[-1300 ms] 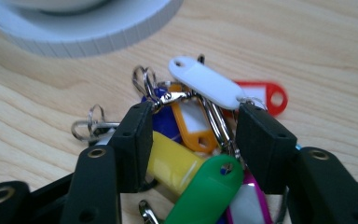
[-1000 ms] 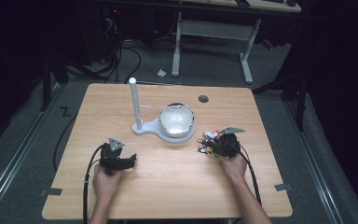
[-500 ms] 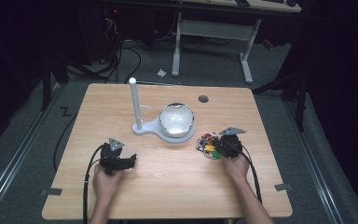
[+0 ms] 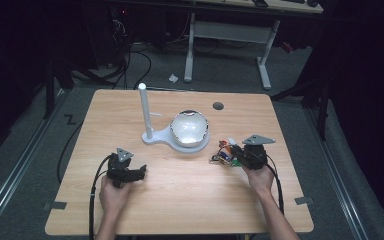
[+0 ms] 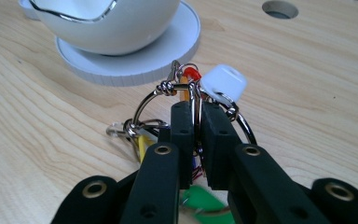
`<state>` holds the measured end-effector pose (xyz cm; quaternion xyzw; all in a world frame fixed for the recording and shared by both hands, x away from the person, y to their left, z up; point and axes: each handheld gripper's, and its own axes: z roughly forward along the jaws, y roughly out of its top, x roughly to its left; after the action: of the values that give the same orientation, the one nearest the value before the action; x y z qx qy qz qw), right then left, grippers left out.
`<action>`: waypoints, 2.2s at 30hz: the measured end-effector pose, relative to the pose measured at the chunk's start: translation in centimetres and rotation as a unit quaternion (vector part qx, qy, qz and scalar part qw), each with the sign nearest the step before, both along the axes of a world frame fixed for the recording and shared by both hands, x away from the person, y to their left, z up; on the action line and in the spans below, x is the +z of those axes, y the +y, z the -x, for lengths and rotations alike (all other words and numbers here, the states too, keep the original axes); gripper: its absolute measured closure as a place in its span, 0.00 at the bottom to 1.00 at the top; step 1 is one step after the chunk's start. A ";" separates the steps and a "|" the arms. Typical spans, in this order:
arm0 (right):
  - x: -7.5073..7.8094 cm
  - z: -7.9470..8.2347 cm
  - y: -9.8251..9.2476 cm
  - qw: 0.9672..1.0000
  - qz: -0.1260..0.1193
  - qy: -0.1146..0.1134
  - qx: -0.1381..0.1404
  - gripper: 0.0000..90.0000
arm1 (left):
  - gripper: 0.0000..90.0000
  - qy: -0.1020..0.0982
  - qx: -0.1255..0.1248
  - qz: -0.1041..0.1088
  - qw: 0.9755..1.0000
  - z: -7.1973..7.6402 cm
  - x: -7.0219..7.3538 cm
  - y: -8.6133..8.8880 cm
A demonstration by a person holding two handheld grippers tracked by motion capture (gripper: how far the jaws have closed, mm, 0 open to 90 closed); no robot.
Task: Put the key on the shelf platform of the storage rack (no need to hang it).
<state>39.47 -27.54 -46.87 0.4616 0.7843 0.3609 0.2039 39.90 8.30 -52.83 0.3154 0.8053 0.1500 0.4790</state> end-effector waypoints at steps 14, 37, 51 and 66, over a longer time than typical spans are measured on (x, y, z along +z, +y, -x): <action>3.5 0.9 -0.6 0.999 -0.023 -0.022 0.018 0.94 | 0.20 0.000 -0.001 -0.001 1.000 0.0 0.0 0.0; 10.0 0.9 0.4 0.994 -0.059 -0.053 0.076 0.94 | 0.20 0.000 -0.001 -0.001 1.000 0.0 0.0 0.0; 14.0 -0.4 2.7 0.989 -0.057 -0.068 0.116 0.94 | 0.20 -0.002 -0.005 -0.003 1.000 0.0 0.0 0.1; 16.4 -3.5 6.2 0.984 -0.075 -0.084 0.136 0.94 | 0.20 -0.001 -0.006 -0.003 1.000 0.0 0.0 0.1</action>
<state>42.96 -21.35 -30.48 0.3330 0.7906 0.4803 0.1828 39.87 8.36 -52.86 0.3213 0.8023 0.1503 0.4801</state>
